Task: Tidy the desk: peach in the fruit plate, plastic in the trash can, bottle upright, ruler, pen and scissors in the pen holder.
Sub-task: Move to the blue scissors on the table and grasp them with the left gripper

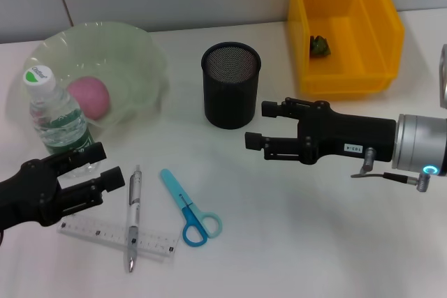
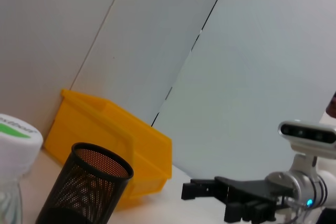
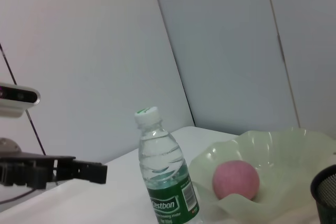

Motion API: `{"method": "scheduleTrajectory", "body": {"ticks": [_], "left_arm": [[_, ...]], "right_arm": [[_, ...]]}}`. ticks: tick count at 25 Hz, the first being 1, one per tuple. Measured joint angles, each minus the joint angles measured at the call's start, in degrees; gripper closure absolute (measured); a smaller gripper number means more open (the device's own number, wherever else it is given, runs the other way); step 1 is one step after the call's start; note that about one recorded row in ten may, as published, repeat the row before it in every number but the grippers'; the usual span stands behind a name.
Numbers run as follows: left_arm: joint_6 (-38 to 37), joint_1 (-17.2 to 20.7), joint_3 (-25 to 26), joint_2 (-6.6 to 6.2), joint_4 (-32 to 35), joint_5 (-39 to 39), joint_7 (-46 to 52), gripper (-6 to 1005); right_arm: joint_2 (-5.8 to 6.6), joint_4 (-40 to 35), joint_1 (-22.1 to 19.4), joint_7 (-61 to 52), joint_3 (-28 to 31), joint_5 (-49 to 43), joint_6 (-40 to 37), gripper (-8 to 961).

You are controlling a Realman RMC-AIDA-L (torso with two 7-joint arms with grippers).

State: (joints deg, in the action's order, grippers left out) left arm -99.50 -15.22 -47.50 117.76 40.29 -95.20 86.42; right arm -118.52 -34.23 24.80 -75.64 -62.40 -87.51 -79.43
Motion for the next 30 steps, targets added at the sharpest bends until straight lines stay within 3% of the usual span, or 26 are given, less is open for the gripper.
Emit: {"method": "scheduleTrajectory", "body": {"ticks": [5, 10, 12, 13, 16, 18, 19, 21, 30], "left_arm": [[-0.10, -1.54, -0.28, 0.18, 3.48, -1.50, 9.66, 186], [-0.03, -4.90, -0.56, 0.37, 8.37, -8.33, 24.98, 186], [-0.03, -4.90, -0.56, 0.37, 8.37, -8.33, 24.98, 187], [0.29, -5.97, -2.55, 0.64, 12.82, -11.09, 34.89, 187], [0.37, -6.09, -4.03, 0.67, 14.84, -11.26, 38.31, 187], [1.01, -5.87, -8.26, 0.71, 21.95, -11.93, 47.22, 187], [1.01, -5.87, -8.26, 0.71, 21.95, -11.93, 47.22, 187], [1.56, -5.41, -9.79, 0.77, 28.14, -13.72, 53.17, 187], [1.83, -5.78, -11.13, 0.76, 38.10, -17.03, 64.63, 186]], "right_arm": [[0.13, -0.35, -0.63, 0.00, 2.68, -0.27, 0.08, 138], [0.55, -0.40, -1.73, 0.44, 7.45, -0.48, 0.09, 137], [0.81, -0.40, -2.00, 0.77, 8.85, -0.49, 0.31, 137], [1.09, -0.20, -2.13, 1.36, 10.24, -0.51, 0.41, 137], [1.36, -0.01, -2.22, 2.11, 11.35, -0.52, 0.52, 137], [1.73, -0.05, -2.24, 2.93, 12.01, -0.57, 0.65, 137], [1.73, -0.05, -2.24, 2.93, 12.01, -0.57, 0.65, 137], [2.08, -0.19, -2.24, 3.49, 12.29, -0.63, 0.82, 137], [2.90, -0.56, -2.49, 3.66, 12.34, -0.65, 1.09, 138]]}}
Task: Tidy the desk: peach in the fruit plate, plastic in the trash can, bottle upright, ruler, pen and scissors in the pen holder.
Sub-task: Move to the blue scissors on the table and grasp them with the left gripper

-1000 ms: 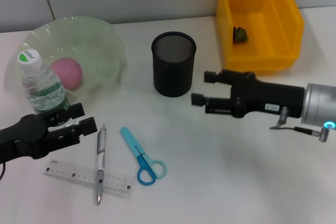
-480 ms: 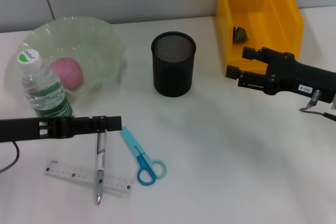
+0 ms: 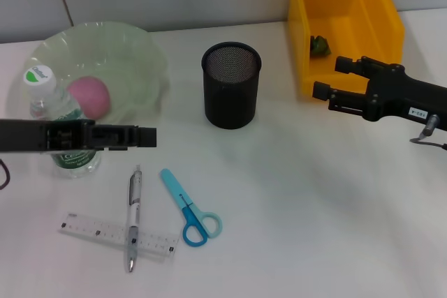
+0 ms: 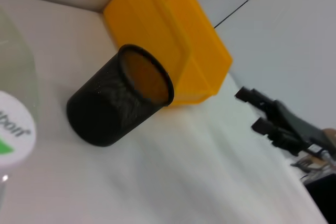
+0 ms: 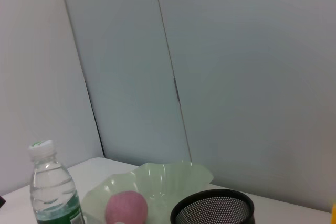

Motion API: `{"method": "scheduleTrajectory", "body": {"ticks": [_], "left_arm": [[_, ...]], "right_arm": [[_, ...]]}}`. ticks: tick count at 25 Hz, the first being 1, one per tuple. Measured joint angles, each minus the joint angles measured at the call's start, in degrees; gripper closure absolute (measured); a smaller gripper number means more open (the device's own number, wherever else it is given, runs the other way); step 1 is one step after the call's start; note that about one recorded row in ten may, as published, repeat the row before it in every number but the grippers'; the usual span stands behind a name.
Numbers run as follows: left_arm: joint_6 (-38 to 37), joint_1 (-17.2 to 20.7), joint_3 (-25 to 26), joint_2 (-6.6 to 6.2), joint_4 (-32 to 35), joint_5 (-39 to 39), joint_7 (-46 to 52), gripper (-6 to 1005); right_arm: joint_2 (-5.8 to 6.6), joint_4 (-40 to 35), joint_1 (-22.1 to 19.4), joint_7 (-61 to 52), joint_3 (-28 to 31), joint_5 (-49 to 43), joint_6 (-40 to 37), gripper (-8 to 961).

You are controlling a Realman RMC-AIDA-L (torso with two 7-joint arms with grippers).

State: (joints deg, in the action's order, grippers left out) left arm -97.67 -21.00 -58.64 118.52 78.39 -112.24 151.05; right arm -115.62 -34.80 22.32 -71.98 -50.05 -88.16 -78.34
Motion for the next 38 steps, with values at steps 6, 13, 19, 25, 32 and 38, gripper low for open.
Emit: {"method": "scheduleTrajectory", "body": {"ticks": [6, 13, 19, 25, 32, 38], "left_arm": [[0.06, -2.45, -4.89, 0.08, 7.65, -5.51, 11.41, 186], [0.48, -6.82, -6.85, 0.51, 6.65, -8.05, 13.37, 187], [1.54, -7.17, -6.28, 0.09, 10.11, -6.95, -0.72, 187], [-1.92, -8.73, -6.38, -0.15, 11.82, -5.75, -22.88, 186], [-6.77, -13.88, -6.77, -0.12, 8.69, -10.54, -42.32, 189], [-2.70, -15.99, -10.63, 0.15, 7.59, -20.19, -55.78, 190]], "right_arm": [[0.14, -1.89, -0.63, 0.00, 0.03, 0.00, 0.03, 138], [0.25, -4.29, -1.88, 0.20, 0.24, 0.00, 0.02, 138], [0.14, -4.82, -2.55, 0.70, 1.69, 0.01, -0.46, 137], [-0.03, -4.84, -3.42, -1.16, 1.78, 0.01, -0.30, 137], [-0.49, -4.45, -4.13, -2.72, 4.50, 0.01, -0.01, 138], [-0.97, -4.35, -3.48, -7.22, 4.03, -0.05, 3.41, 138]]}}
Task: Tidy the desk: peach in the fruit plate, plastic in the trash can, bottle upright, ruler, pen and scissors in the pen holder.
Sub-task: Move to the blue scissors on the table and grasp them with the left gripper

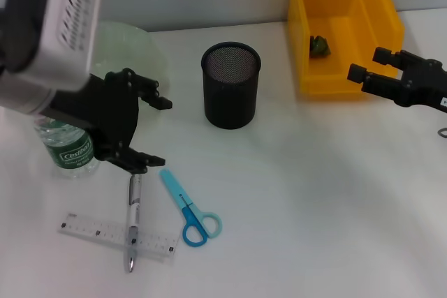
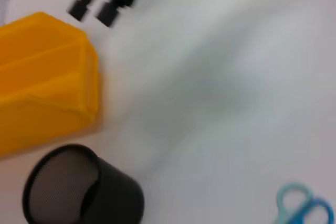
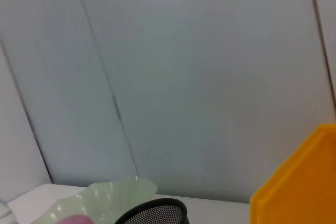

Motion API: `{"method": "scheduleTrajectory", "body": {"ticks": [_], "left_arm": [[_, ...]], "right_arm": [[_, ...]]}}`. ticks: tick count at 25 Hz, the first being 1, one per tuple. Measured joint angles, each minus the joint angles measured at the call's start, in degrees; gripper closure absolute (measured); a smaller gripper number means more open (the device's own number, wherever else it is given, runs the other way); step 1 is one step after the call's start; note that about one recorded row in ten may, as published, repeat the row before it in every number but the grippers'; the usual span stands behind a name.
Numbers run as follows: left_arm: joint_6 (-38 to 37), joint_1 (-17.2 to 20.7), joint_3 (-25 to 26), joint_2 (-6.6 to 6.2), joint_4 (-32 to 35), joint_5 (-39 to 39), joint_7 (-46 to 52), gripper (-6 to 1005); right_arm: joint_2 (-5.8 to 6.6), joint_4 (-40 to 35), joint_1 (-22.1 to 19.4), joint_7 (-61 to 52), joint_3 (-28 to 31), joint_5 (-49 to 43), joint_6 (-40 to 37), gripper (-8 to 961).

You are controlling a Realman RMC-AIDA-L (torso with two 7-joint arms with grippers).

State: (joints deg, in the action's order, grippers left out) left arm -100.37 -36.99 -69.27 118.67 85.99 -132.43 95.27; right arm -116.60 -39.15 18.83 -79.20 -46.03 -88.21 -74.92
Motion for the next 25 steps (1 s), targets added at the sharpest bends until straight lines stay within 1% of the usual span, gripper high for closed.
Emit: {"method": "scheduleTrajectory", "body": {"ticks": [1, 2, 4, 5, 7, 8, 10, 11, 13, 14, 15, 16, 17, 19, 20, 23, 24, 25], "left_arm": [[0.00, 0.00, 0.00, 0.00, 0.00, 0.00, 0.00, 190], [2.38, -0.51, -2.77, 0.01, -0.60, -3.31, -5.50, 190], [2.38, -0.51, -2.77, 0.01, -0.60, -3.31, -5.50, 190], [2.99, -1.31, -5.29, 0.08, -0.99, -6.58, -7.40, 191], [2.99, -1.31, -5.29, 0.08, -0.99, -6.58, -7.40, 191], [3.57, -2.62, -8.75, 0.18, -1.64, -9.35, -12.31, 191], [3.91, -4.10, -9.45, 0.19, -3.80, -9.63, -15.23, 191], [4.03, -4.45, -9.76, 0.22, -4.57, -9.69, -15.92, 192], [5.59, -4.99, -12.02, 0.28, -6.63, -10.45, -17.23, 192], [5.59, -4.99, -12.02, 0.28, -6.63, -10.45, -17.23, 192], [8.43, -5.83, -15.77, 0.32, -9.51, -12.26, -18.07, 192], [8.43, -5.83, -15.77, 0.32, -9.51, -12.26, -18.07, 192], [9.37, -6.36, -17.01, 0.36, -11.00, -12.97, -18.57, 192], [9.75, -6.67, -17.38, 0.37, -11.65, -13.19, -18.92, 192], [10.52, -7.49, -18.69, 0.42, -13.25, -13.46, -19.90, 192], [10.84, -7.94, -19.53, 0.42, -13.72, -13.42, -20.12, 193], [11.14, -8.58, -21.16, 0.43, -14.48, -13.29, -20.20, 193], [11.28, -8.72, -21.76, 0.43, -14.71, -13.22, -20.20, 193]], "right_arm": [[0.00, 0.00, 0.00, 0.00, 0.00, 0.00, 0.00, 138], [-0.14, -0.01, 0.07, -0.51, -0.06, -0.11, 0.37, 138], [-0.50, -0.06, 0.37, -1.28, -0.08, -0.59, 0.91, 138], [-0.74, -0.07, 0.72, -1.87, -0.04, -1.13, 1.25, 138], [-0.85, -0.06, 0.87, -2.13, -0.05, -1.33, 1.46, 138], [-0.91, -0.06, 0.92, -2.33, -0.05, -1.43, 1.67, 138], [-1.20, -0.04, 1.26, -2.60, -0.14, -1.47, 2.26, 137], [-1.20, -0.04, 1.26, -2.60, -0.14, -1.47, 2.26, 137], [-1.43, -0.04, 1.45, -2.61, -0.16, -1.52, 2.49, 137], [-1.48, -0.04, 1.48, -2.62, -0.17, -1.57, 2.53, 137], [-1.64, -0.02, 1.54, -2.62, -0.17, -1.78, 2.57, 137], [-1.64, -0.02, 1.54, -2.62, -0.17, -1.78, 2.57, 137], [-1.80, -0.01, 1.60, -2.62, -0.19, -1.95, 2.63, 137], [-2.14, 0.00, 1.67, -2.62, -0.20, -2.40, 2.87, 137], [-2.25, 0.04, 1.71, -2.62, -0.22, -2.74, 3.05, 137], [-2.33, 0.39, 1.80, -2.61, -0.28, -3.52, 3.27, 138], [-2.33, 0.49, 1.84, -2.61, -0.28, -3.64, 3.28, 138], [-2.33, 0.55, 1.89, -2.61, -0.29, -3.65, 3.25, 138]]}}
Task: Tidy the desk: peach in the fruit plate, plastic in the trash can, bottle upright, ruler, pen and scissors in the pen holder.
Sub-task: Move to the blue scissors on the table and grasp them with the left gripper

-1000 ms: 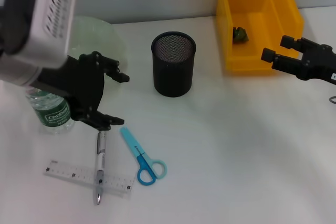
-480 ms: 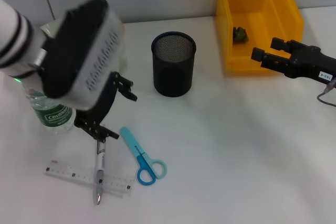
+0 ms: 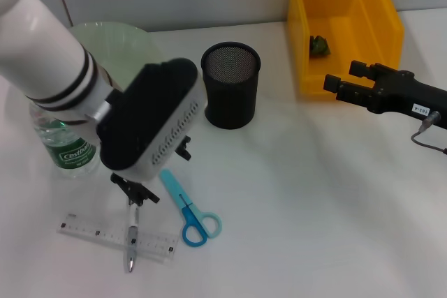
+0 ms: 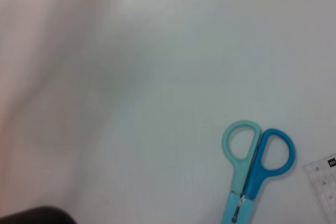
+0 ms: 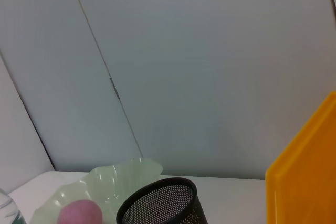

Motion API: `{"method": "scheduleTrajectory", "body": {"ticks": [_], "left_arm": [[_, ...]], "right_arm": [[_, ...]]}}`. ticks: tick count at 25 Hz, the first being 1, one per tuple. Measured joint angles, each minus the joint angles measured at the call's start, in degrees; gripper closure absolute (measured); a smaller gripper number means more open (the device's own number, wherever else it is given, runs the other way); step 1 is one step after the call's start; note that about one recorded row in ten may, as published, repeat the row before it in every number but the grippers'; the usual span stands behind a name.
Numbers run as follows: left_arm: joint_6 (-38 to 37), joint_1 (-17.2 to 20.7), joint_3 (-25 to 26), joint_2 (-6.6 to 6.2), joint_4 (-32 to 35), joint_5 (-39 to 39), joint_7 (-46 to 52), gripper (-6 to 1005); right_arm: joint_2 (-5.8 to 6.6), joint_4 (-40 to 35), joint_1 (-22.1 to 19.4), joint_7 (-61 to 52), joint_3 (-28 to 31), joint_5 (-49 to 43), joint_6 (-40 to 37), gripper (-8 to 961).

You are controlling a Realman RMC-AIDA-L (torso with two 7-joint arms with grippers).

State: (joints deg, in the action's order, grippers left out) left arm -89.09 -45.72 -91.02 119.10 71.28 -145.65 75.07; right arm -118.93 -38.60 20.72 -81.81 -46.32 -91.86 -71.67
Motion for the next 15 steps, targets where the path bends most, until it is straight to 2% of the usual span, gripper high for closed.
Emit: {"method": "scheduleTrajectory", "body": {"ticks": [4, 5, 15], "left_arm": [[0.72, -0.46, -2.21, 0.05, -1.07, 0.38, 0.01, 193], [2.12, -0.78, -4.46, 0.08, -1.79, 0.89, 0.48, 193], [3.67, -1.44, -8.63, 0.08, -2.37, 1.11, 2.34, 197]], "right_arm": [[0.00, 0.05, 0.01, 0.00, -0.15, 0.00, -0.22, 138], [-0.04, 0.09, 0.09, 0.00, -0.71, 0.00, -0.15, 138], [-0.07, 0.48, 1.14, 0.75, -2.20, -0.08, -0.03, 137]]}}
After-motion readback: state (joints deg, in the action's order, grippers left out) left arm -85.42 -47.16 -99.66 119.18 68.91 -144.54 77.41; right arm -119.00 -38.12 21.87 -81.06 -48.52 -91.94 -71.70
